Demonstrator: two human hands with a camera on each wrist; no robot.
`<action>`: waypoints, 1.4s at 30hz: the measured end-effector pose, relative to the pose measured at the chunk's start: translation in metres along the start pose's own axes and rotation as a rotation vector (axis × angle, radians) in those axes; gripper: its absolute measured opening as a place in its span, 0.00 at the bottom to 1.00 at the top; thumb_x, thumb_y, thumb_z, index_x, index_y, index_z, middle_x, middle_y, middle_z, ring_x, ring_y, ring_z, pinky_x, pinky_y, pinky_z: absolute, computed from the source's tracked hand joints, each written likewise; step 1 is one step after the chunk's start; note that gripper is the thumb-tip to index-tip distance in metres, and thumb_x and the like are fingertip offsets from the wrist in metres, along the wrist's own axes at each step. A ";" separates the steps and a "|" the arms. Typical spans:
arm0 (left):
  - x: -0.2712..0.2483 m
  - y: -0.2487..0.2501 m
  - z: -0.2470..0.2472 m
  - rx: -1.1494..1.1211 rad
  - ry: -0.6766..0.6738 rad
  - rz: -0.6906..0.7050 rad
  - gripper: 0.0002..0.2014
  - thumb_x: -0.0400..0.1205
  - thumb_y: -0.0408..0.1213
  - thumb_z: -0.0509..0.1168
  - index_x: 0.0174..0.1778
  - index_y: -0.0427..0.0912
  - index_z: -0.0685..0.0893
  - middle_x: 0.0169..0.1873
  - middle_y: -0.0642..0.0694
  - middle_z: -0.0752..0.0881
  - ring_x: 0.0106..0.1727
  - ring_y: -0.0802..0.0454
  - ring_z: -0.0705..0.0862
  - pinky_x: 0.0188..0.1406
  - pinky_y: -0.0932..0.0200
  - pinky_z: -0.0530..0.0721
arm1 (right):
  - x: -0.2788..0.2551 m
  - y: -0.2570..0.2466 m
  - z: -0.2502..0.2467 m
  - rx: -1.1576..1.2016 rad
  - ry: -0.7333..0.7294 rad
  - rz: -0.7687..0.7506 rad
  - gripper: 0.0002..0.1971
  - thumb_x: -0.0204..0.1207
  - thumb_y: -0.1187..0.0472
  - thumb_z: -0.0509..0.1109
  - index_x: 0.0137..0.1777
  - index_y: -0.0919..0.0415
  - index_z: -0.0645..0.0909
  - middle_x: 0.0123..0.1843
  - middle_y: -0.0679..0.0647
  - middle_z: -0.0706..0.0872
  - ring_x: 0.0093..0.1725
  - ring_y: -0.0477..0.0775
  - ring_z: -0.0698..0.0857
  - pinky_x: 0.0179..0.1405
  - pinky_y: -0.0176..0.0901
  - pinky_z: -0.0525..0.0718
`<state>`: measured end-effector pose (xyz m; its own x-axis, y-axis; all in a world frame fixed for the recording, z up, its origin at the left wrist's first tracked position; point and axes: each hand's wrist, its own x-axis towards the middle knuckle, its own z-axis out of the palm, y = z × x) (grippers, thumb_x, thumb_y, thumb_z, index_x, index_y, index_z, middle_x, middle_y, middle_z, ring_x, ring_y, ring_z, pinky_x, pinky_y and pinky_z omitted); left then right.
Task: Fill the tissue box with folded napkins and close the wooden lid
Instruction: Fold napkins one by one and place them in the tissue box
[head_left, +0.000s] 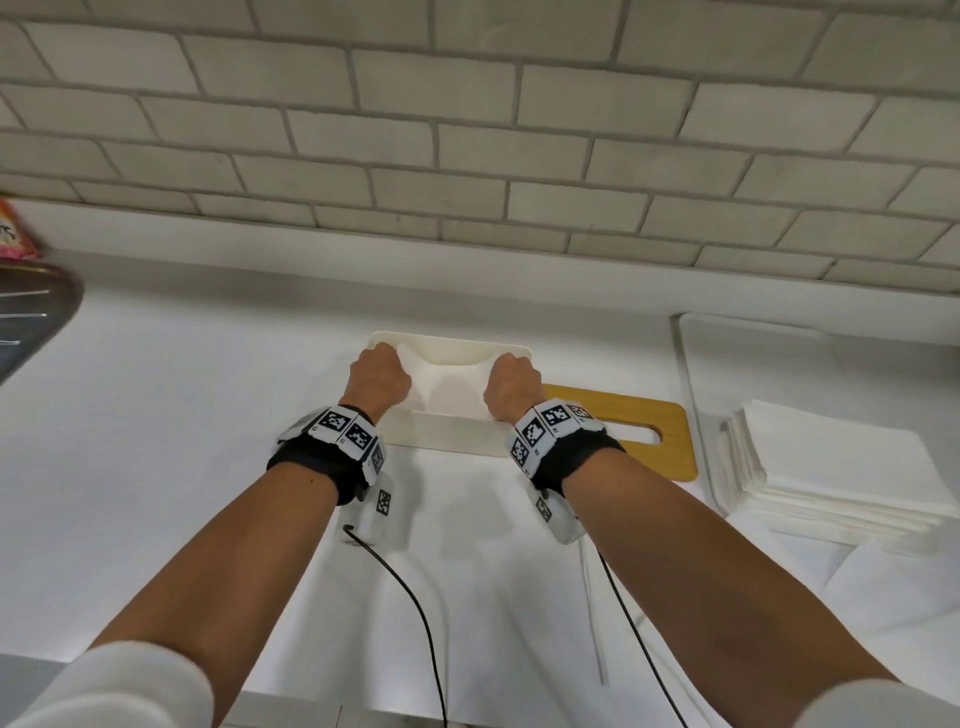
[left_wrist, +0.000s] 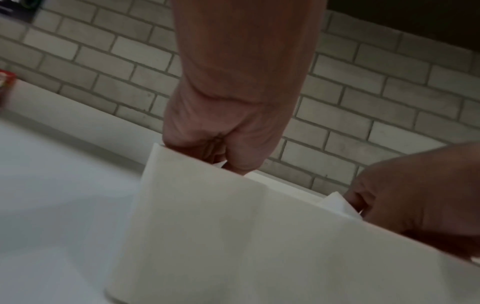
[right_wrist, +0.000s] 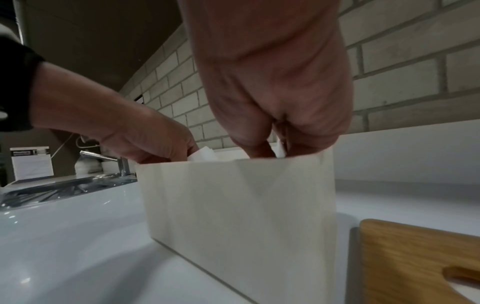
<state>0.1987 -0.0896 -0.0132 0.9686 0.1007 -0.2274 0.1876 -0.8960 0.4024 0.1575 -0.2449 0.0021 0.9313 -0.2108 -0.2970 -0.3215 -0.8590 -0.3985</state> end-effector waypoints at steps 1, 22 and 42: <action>0.000 0.000 0.002 0.017 -0.009 0.002 0.17 0.81 0.27 0.58 0.67 0.29 0.75 0.65 0.30 0.78 0.67 0.32 0.78 0.62 0.47 0.78 | 0.000 -0.001 0.000 -0.012 -0.008 0.001 0.16 0.82 0.69 0.59 0.69 0.69 0.72 0.71 0.65 0.75 0.70 0.66 0.78 0.72 0.55 0.76; -0.014 0.006 0.000 0.236 -0.121 0.073 0.17 0.83 0.40 0.57 0.64 0.34 0.76 0.61 0.37 0.82 0.61 0.37 0.81 0.53 0.50 0.79 | -0.030 -0.006 -0.002 -0.175 -0.096 -0.274 0.20 0.86 0.61 0.48 0.72 0.62 0.73 0.66 0.64 0.80 0.67 0.66 0.76 0.60 0.56 0.76; -0.178 0.061 0.093 -0.758 -0.392 -0.083 0.05 0.80 0.34 0.69 0.46 0.35 0.86 0.46 0.36 0.90 0.42 0.47 0.86 0.52 0.53 0.86 | -0.109 0.228 -0.024 0.019 -0.119 0.122 0.32 0.75 0.50 0.71 0.77 0.60 0.68 0.76 0.58 0.74 0.72 0.61 0.76 0.70 0.52 0.77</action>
<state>0.0228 -0.2019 -0.0305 0.8467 -0.1283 -0.5164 0.4493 -0.3475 0.8231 -0.0129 -0.4287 -0.0360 0.8588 -0.2552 -0.4442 -0.4351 -0.8210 -0.3696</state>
